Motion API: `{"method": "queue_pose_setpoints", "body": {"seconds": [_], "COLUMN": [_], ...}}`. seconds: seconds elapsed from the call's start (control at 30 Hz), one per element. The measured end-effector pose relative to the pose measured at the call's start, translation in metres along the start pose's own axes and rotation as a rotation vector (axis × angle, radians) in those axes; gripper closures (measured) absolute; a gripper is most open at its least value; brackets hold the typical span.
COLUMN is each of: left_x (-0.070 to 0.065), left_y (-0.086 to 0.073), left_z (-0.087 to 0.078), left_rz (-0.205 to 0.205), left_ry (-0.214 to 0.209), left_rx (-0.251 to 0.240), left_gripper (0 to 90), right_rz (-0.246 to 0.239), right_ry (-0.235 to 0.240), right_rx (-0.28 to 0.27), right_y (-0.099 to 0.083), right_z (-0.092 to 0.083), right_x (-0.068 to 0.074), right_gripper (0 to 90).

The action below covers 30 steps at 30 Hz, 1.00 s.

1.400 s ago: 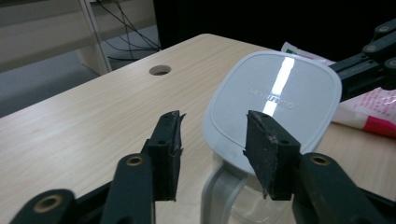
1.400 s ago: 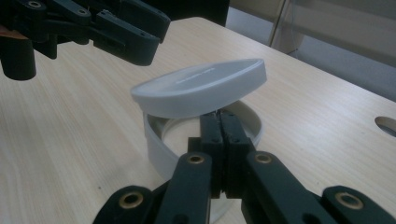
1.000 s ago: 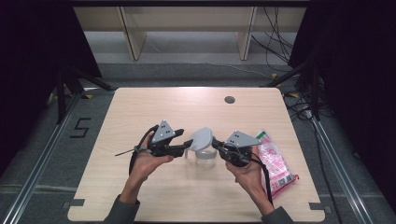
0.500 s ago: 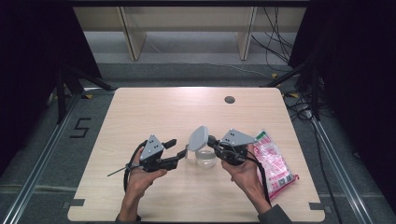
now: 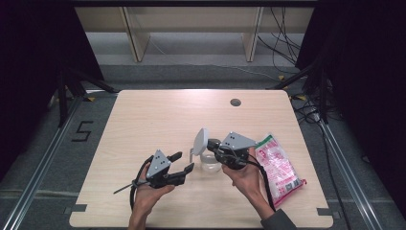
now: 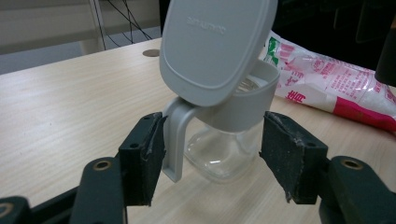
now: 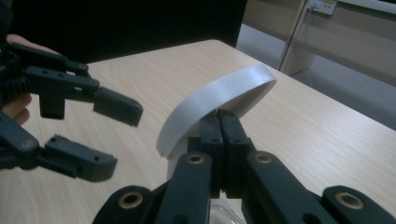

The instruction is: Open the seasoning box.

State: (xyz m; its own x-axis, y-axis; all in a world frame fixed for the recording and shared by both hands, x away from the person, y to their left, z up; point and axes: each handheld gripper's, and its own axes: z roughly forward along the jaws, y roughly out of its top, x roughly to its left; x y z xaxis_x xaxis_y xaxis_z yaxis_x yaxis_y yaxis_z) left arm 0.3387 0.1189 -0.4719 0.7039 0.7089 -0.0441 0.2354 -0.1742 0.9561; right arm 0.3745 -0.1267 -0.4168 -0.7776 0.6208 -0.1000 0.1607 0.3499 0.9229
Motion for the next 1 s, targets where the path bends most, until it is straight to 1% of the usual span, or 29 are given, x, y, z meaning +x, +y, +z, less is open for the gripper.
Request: {"method": "queue_pose_setpoints", "body": {"seconds": [0.03, 0.07, 0.1, 0.17, 0.23, 0.27, 0.3, 0.33, 0.37, 0.4, 0.43, 0.47, 0.5, 0.53, 0.57, 0.6, 0.63, 0.67, 0.7, 0.73, 0.77, 0.8, 0.83, 0.87, 0.9, 0.93, 0.97, 1.0], "left_x": [-0.001, -0.002, -0.003, -0.004, -0.004, -0.006, -0.005, -0.005, -0.006, -0.007, -0.009, -0.010, -0.012, -0.013, -0.014, -0.015, -0.016, -0.018, -0.019, -0.020, -0.022, -0.022, -0.024, -0.025, -0.026, -0.026, -0.027, -0.028], "left_y": [-0.002, -0.004, -0.005, -0.007, -0.008, -0.009, -0.010, -0.011, -0.011, -0.012, -0.014, -0.015, -0.016, -0.016, -0.017, -0.017, -0.018, -0.018, -0.018, -0.018, -0.018, -0.018, -0.019, -0.019, -0.019, -0.020, -0.020, -0.021], "left_z": [0.000, 0.000, -0.001, -0.001, -0.001, -0.002, -0.002, -0.001, -0.002, -0.002, -0.002, -0.002, -0.002, -0.003, -0.003, -0.003, -0.005, -0.005, -0.005, -0.005, -0.005, -0.005, -0.003, -0.004, -0.004, -0.003, -0.003, -0.002], "left_rz": [-0.011, -0.022, -0.029, -0.020, -0.025, -0.030, 0.004, -0.001, 0.004, 0.002, -0.026, -0.032, -0.042, -0.039, -0.038, -0.041, -0.042, -0.039, -0.034, -0.030, -0.033, -0.022, -0.026, -0.020, -0.022, -0.022, -0.025, -0.028], "left_ry": [-0.005, -0.006, 0.004, 0.004, 0.003, 0.005, -0.005, -0.012, -0.003, -0.003, -0.006, -0.003, -0.003, -0.005, -0.009, -0.020, -0.014, -0.013, -0.016, -0.020, -0.019, -0.016, -0.019, -0.010, -0.007, -0.013, -0.018, -0.017], "left_rx": [-0.004, 0.000, 0.004, 0.005, 0.005, 0.004, 0.008, 0.000, 0.013, 0.011, 0.012, 0.011, 0.011, 0.012, 0.012, 0.000, 0.007, 0.006, 0.010, 0.007, 0.006, 0.010, 0.002, 0.015, 0.019, 0.008, 0.010, 0.008], "left_gripper": [38.6, 38.3, 38.1, 38.1, 37.9, 37.9, 37.4, 37.1, 36.8, 36.7, 36.5, 36.4, 36.3, 36.2, 35.9, 35.7, 35.6, 35.3, 35.0, 34.7, 34.5, 34.2, 34.0, 34.0, 33.8, 33.5, 33.5, 33.2], "right_rz": [-0.016, -0.005, -0.003, -0.009, -0.009, -0.025, -0.010, -0.025, -0.037, -0.024, -0.019, -0.021, -0.034, -0.008, -0.005, -0.027, -0.045, -0.021, 0.006, -0.002, -0.012, -0.005, 0.021, 0.003, 0.013, 0.025, 0.037, 0.042], "right_ry": [0.010, 0.007, 0.013, 0.023, 0.024, 0.022, 0.030, 0.032, 0.025, 0.044, 0.041, 0.043, 0.041, 0.038, 0.037, 0.043, 0.036, 0.030, 0.019, 0.024, 0.018, 0.022, 0.027, 0.004, 0.001, -0.003, -0.008, -0.024], "right_rx": [0.005, 0.007, 0.007, 0.008, 0.010, -0.003, -0.001, -0.002, -0.006, 0.010, 0.006, 0.004, 0.000, 0.006, 0.004, 0.008, 0.006, -0.001, 0.009, 0.013, 0.009, 0.022, 0.038, 0.020, 0.027, 0.038, 0.045, 0.051], "right_y": [0.001, 0.002, 0.002, 0.003, 0.004, 0.004, 0.006, 0.006, 0.006, 0.007, 0.007, 0.007, 0.008, 0.008, 0.008, 0.008, 0.009, 0.008, 0.007, 0.006, 0.005, 0.003, 0.001, -0.001, -0.003, -0.006, -0.008, -0.011], "right_z": [0.000, 0.000, 0.001, 0.003, 0.004, 0.005, 0.007, 0.008, 0.009, 0.009, 0.011, 0.012, 0.012, 0.011, 0.010, 0.009, 0.006, 0.005, 0.002, 0.000, -0.002, -0.005, -0.008, -0.011, -0.015, -0.019, -0.023, -0.028], "right_x": [0.000, 0.002, 0.003, 0.005, 0.006, 0.006, 0.009, 0.009, 0.009, 0.011, 0.012, 0.013, 0.013, 0.015, 0.015, 0.012, 0.009, 0.007, 0.006, 0.002, -0.001, -0.004, -0.006, -0.010, -0.014, -0.018, -0.021, -0.026], "right_gripper": [90.0, 90.0, 90.0, 90.0, 90.0, 90.0, 90.0, 90.0, 90.0, 90.0, 90.0, 90.0, 90.0, 89.6, 88.9, 88.0, 86.4, 83.9, 81.5, 79.3, 77.1, 74.2, 71.7, 69.7, 66.4, 63.9, 61.4, 58.7]}}
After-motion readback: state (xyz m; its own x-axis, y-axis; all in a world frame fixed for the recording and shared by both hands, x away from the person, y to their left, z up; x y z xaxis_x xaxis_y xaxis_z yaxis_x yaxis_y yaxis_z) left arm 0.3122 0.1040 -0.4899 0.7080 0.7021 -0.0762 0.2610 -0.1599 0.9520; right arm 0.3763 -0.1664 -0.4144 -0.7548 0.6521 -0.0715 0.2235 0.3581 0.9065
